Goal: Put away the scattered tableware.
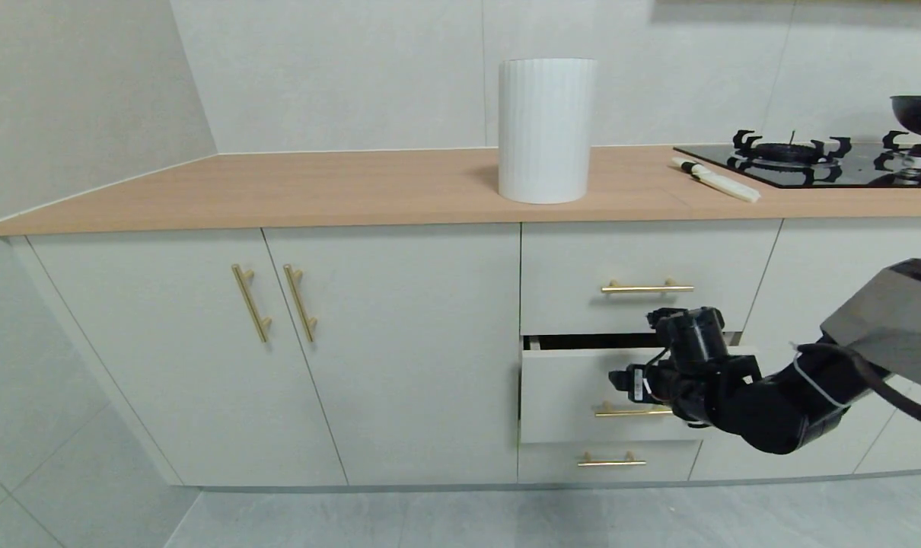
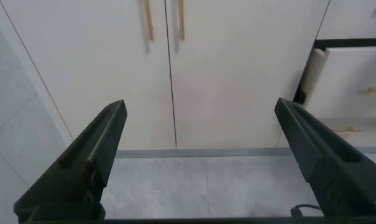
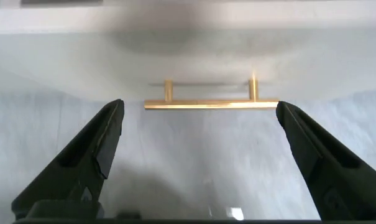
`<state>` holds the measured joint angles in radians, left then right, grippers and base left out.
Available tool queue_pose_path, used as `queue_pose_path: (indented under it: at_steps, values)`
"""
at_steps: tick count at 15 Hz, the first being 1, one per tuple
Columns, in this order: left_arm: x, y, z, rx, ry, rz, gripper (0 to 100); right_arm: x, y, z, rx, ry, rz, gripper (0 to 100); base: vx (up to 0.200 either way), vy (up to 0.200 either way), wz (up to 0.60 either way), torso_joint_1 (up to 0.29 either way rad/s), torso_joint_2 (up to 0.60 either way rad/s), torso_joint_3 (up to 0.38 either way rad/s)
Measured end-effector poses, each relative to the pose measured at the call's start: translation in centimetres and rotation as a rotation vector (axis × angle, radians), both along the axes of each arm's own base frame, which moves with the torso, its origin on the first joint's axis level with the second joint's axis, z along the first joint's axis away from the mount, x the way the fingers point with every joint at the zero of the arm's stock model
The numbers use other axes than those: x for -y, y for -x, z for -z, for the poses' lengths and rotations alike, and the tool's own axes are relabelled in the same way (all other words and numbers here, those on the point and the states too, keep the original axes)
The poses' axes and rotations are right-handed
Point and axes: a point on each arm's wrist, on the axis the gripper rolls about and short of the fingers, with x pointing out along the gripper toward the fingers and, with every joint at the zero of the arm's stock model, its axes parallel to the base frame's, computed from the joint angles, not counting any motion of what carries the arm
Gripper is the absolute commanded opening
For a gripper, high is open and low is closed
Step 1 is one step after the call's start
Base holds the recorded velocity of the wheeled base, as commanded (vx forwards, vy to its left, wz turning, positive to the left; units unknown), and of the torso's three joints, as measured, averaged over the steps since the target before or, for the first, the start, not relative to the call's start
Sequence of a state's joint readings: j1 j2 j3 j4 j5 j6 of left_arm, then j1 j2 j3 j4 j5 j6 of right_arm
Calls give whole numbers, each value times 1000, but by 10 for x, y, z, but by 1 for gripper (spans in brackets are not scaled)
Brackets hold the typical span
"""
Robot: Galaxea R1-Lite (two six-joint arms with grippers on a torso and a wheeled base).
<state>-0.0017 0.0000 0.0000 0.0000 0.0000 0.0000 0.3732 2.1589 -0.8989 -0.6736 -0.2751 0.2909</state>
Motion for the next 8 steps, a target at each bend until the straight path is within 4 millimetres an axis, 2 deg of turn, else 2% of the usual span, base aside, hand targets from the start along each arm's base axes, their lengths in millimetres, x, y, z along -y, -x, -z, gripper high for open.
queue_pose_path:
  at_steps: [2, 5, 8]
  values:
    - [0, 0, 0, 0, 0, 0, 100, -1, -2, 10, 83, -24, 1, 100, 0, 0, 0, 0, 0, 0]
    - [0, 0, 0, 0, 0, 0, 100, 1, -2, 30, 66, -6, 22, 100, 0, 0, 0, 0, 0, 0]
    - [0, 0, 0, 0, 0, 0, 100, 1, -14, 38, 139, -11, 71, 100, 0, 0, 0, 0, 0, 0]
